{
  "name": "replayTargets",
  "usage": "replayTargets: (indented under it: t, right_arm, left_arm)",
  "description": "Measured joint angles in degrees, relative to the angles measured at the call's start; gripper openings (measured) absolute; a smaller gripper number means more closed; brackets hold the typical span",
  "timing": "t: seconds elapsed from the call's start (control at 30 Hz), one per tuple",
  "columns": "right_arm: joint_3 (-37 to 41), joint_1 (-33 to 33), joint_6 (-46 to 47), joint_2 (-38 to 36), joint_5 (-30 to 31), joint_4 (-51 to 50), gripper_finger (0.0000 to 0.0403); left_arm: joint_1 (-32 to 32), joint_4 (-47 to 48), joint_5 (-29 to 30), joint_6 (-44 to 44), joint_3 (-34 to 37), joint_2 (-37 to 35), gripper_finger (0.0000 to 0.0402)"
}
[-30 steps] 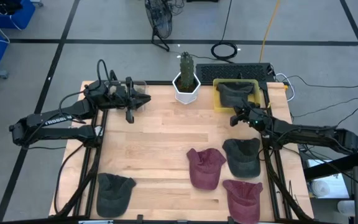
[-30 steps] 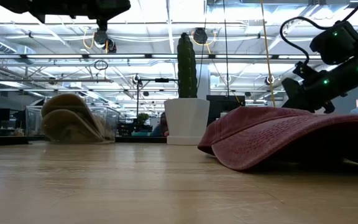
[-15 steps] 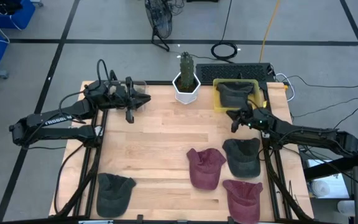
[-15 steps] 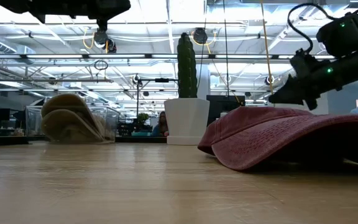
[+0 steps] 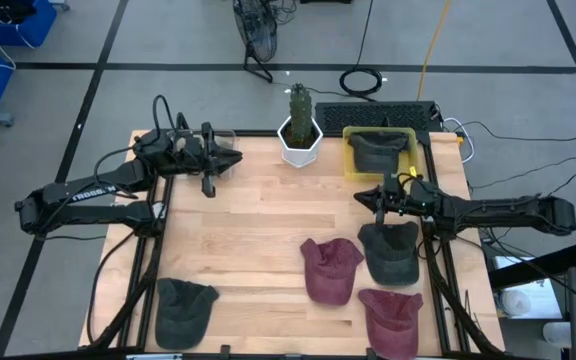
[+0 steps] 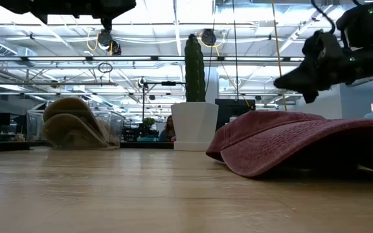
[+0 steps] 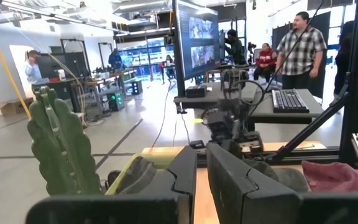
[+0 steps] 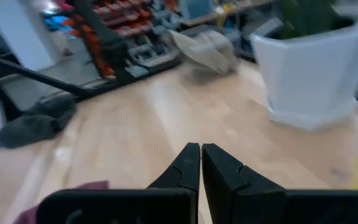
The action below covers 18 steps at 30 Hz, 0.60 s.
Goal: Pick & Place hat
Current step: Put the right black cap into the yellow bin
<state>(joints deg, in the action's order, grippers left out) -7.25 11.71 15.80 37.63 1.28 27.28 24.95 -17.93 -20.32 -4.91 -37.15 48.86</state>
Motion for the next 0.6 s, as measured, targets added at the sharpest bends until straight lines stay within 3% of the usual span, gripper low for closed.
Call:
replayTargets:
  t: [0.27,0.6]
  right_arm:
    - [-0.12,-5.28,-3.49,4.66,0.39,12.11,0.0008]
    - [-8.07,-9.27,-7.85,13.33,1.88,6.19,0.0009]
  left_arm:
    - [-0.01,0.06,0.98,-0.68,0.00,0.32,0.0047]
    - [0.00,-0.12,1.03,-0.83,0.00,0.37,0.0047]
